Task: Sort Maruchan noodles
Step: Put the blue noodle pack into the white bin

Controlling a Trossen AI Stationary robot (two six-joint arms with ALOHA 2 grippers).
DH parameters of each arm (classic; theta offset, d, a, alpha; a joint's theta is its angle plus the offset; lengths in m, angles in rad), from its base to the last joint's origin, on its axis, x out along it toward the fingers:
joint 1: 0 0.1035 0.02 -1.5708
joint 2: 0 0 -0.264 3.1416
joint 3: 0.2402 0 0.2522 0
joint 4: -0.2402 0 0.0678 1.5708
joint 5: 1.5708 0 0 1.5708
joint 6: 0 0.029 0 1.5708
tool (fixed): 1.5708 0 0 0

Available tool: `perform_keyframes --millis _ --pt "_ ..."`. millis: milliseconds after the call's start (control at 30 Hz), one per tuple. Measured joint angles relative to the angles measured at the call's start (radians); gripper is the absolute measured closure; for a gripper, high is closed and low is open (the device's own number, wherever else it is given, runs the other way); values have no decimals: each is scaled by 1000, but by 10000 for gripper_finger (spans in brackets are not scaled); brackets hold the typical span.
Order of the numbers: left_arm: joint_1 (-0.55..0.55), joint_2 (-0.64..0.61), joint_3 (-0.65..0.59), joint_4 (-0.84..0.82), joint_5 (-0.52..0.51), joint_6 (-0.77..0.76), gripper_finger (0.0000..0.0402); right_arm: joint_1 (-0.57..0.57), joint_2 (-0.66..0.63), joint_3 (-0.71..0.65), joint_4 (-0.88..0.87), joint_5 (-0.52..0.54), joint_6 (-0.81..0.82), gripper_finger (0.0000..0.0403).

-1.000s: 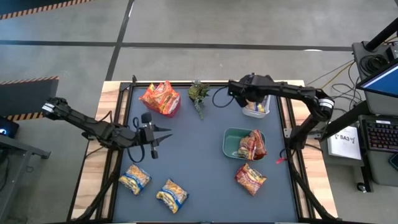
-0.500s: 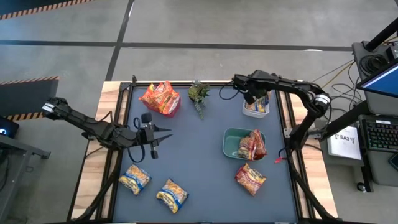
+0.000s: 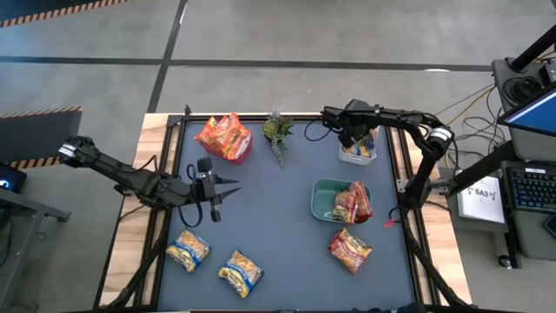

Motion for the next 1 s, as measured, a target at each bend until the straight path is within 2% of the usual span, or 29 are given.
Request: perform_keyframes --millis 200,700,1000 --pt "0 0 0 0 0 0 333 0 -1 5 2 -15 0 238" --pt "0 0 0 0 0 0 333 19 -20 95 1 -182 0 236" --pt "0 0 0 0 0 -1 333 63 -20 107 -2 -191 0 240"
